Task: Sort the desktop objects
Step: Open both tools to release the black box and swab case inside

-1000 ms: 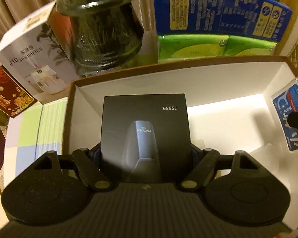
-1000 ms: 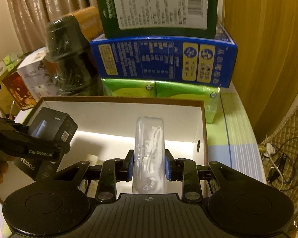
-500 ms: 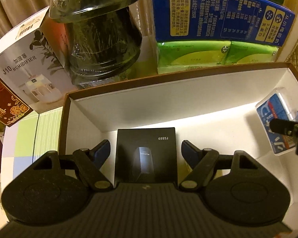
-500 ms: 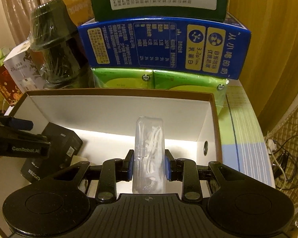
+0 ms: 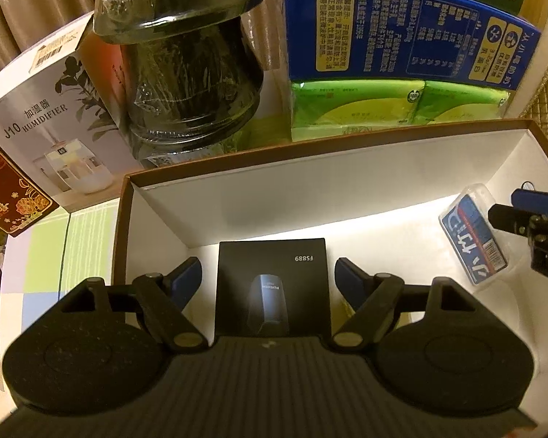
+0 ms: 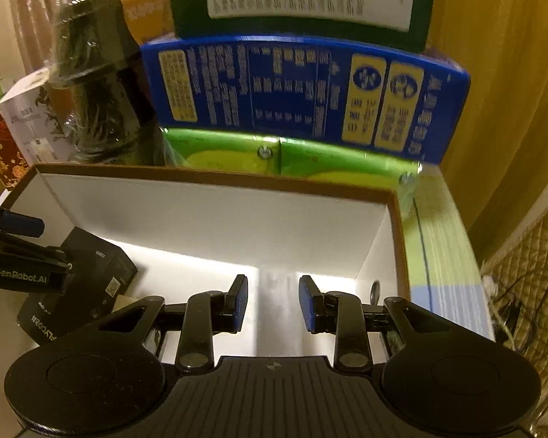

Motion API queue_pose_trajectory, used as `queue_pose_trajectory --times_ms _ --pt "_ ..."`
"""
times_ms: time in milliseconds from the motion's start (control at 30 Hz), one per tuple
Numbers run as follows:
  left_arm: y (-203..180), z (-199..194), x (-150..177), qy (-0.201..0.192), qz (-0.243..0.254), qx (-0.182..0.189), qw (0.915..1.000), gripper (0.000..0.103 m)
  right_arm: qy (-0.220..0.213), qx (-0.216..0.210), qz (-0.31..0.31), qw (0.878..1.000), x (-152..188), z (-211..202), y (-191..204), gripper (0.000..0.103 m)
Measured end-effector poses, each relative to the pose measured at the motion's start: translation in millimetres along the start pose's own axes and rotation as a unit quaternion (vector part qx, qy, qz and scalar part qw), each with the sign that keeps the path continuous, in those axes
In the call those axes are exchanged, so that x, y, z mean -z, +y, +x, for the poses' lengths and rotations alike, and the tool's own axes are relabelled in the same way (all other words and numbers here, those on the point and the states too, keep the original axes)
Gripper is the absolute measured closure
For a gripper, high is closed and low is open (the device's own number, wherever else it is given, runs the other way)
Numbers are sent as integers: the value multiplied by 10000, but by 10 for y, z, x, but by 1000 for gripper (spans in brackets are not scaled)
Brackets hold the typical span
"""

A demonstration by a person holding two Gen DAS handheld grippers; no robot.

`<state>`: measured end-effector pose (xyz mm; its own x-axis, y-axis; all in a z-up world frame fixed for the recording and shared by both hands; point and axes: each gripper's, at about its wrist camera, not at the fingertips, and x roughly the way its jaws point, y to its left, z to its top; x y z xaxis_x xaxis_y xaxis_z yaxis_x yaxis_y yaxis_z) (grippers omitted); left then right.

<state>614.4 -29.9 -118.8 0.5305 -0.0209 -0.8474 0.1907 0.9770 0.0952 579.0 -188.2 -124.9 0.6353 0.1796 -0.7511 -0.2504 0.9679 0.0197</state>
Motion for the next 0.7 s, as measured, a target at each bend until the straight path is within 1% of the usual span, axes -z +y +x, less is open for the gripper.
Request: queue_pose_trajectory --times_ms 33,67,100,133,167,200,333,400,433,567,700 --pt "-1 -18 4 -13 11 12 10000 25 17 -15 10 10000 0 -19 -3 68" --pt "1 -41 10 -28 15 32 10000 25 21 -69 45 10000 5 -50 -12 59" --pt "3 -71 21 -50 21 60 10000 23 -18 -136 83 9999 18 -96 -21 54" --pt "1 -102 33 -73 35 79 9999 22 -59 -172 106 9998 32 -143 -26 45" --pt "-3 -138 47 -102 59 86 9999 21 -109 -202 126 9997 50 -204 -30 41" --pt "-7 -179 64 -132 86 74 9998 20 -147 -244 138 9995 62 -255 -27 40" --pt "-6 -327 128 -211 119 57 9997 18 -201 -480 291 9982 110 -447 -34 24" --pt "5 -414 166 -240 109 78 9996 15 -217 -508 350 9979 141 -547 -30 19" --pt "6 -452 185 -252 108 83 9996 13 -234 -528 354 9977 156 -594 -24 15" --pt "46 -633 279 -291 91 131 9994 12 -311 -632 386 9968 224 -795 -7 4" --pt "69 -837 387 -354 31 175 9992 11 -319 -599 395 9969 295 -971 12 2"
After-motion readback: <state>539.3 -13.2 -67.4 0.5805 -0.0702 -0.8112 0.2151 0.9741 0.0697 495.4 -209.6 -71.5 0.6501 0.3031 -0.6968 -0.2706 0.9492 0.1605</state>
